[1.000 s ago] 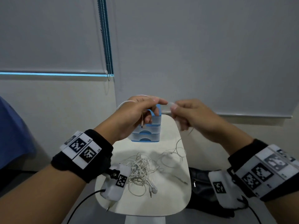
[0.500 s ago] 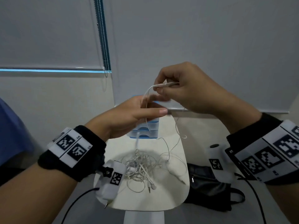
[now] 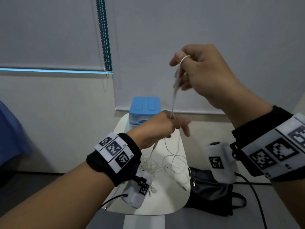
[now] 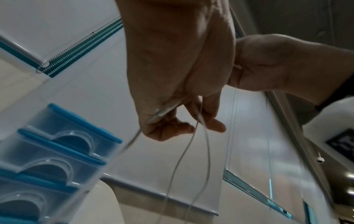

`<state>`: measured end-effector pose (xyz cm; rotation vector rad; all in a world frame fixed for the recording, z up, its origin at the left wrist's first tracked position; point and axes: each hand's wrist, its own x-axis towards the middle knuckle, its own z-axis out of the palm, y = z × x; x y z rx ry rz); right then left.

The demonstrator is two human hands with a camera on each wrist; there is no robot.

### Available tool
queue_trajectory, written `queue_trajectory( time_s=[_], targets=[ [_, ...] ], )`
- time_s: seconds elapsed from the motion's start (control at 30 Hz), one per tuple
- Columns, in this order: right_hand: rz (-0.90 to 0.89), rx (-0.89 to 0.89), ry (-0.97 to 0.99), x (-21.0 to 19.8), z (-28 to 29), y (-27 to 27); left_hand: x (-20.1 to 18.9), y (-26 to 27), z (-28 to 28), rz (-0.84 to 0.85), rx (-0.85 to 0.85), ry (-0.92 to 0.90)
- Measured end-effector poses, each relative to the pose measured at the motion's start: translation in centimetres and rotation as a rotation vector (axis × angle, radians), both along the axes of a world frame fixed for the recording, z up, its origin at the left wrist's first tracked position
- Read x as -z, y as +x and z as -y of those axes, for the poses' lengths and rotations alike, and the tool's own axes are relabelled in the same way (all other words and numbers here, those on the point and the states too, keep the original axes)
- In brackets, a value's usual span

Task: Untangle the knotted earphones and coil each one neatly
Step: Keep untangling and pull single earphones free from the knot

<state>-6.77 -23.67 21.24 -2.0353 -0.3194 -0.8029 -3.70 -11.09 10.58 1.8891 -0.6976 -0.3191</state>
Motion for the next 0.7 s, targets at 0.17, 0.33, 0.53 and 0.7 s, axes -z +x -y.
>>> queue_trajectory(
  time_s=[0.17,0.33,0.53,0.7],
  targets=[
    [0.225,0.264,0.018,0.4,3.9,1.3,-0.3,1.7,-2.1,0.001,-0.11,-0.127],
    [0.094,0.58,0.042,3.2,6.9,2.6,-2.8,1.6,-4.4,-0.097,-0.099,-0.322],
    [-0.288,0.433,-0.013,9.6,7.6,4.3,-6.0,1.3,-5.8,-0.117,-0.102,-0.437],
    [-0.681,-0.028,-0.005,11.9,5.4,3.4,-6.7,0.8,-5.4,-0.131,-0.076,-0.446]
  ],
)
